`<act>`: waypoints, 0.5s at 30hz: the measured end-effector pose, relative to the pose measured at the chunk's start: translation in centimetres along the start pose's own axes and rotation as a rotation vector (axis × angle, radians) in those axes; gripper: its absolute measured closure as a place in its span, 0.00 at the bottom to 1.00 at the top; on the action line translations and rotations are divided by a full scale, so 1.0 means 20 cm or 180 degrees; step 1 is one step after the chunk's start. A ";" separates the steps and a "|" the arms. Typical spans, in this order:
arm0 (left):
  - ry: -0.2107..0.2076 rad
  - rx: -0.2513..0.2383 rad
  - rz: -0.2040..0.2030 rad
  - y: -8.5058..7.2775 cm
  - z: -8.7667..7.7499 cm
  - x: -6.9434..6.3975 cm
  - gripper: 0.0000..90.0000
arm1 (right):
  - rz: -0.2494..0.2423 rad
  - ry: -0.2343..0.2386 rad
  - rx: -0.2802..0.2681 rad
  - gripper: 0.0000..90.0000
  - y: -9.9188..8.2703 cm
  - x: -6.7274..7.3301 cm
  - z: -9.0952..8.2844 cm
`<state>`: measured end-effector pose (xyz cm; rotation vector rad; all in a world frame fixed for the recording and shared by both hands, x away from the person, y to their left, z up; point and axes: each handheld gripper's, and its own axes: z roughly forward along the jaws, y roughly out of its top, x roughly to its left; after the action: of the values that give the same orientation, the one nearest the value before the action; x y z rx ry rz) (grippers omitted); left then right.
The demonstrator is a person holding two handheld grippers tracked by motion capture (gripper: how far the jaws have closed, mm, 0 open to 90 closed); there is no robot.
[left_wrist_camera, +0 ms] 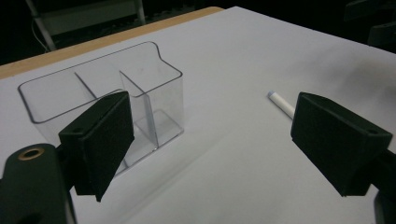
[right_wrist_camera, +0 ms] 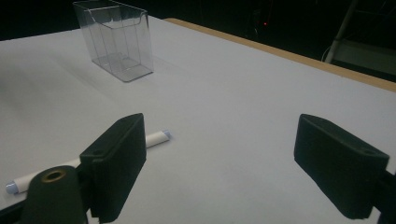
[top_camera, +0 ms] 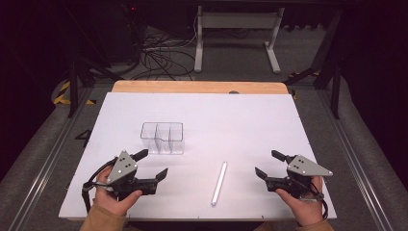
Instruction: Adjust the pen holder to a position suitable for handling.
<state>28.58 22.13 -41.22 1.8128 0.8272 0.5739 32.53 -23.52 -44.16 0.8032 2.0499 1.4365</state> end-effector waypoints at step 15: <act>-0.0288 0.0052 0.0069 0.10 0.14 -0.10 0.14 | 0.0005 -0.0017 0.0013 0.20 -0.01 0.00 -0.01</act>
<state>29.79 18.45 -40.43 1.8508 0.7539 0.4965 32.26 -23.71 -44.34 0.8097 2.0494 1.4298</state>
